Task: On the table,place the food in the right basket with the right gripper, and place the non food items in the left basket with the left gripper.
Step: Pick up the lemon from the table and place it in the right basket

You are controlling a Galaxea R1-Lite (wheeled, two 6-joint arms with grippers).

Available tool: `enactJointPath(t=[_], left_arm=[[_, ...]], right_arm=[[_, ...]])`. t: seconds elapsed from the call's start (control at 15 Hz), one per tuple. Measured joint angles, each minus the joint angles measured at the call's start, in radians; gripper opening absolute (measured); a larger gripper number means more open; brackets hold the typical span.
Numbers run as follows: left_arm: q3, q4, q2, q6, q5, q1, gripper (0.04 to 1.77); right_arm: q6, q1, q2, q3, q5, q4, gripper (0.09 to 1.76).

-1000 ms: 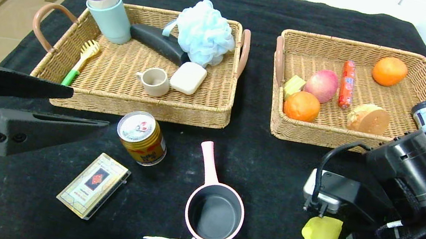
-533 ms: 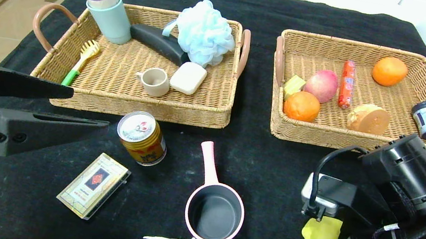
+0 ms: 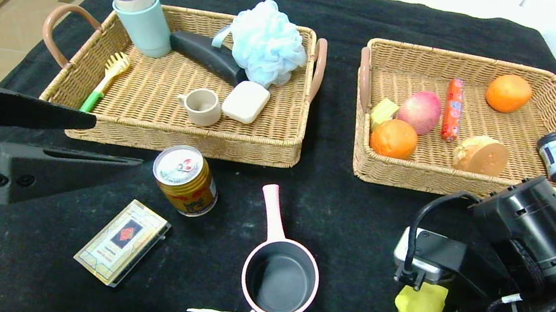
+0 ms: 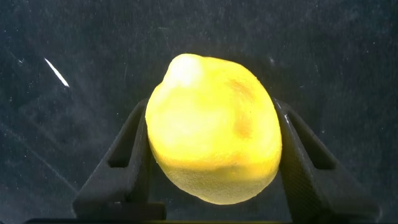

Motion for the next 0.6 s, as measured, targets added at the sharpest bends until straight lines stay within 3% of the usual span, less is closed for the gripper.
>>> enactJointPath(t=[0.6], left_arm=[[0.0, 0.0, 0.0, 0.0, 0.0, 0.001, 1.72]], right_arm=[[0.0, -0.003, -0.004, 0.001, 0.008, 0.0, 1.18]])
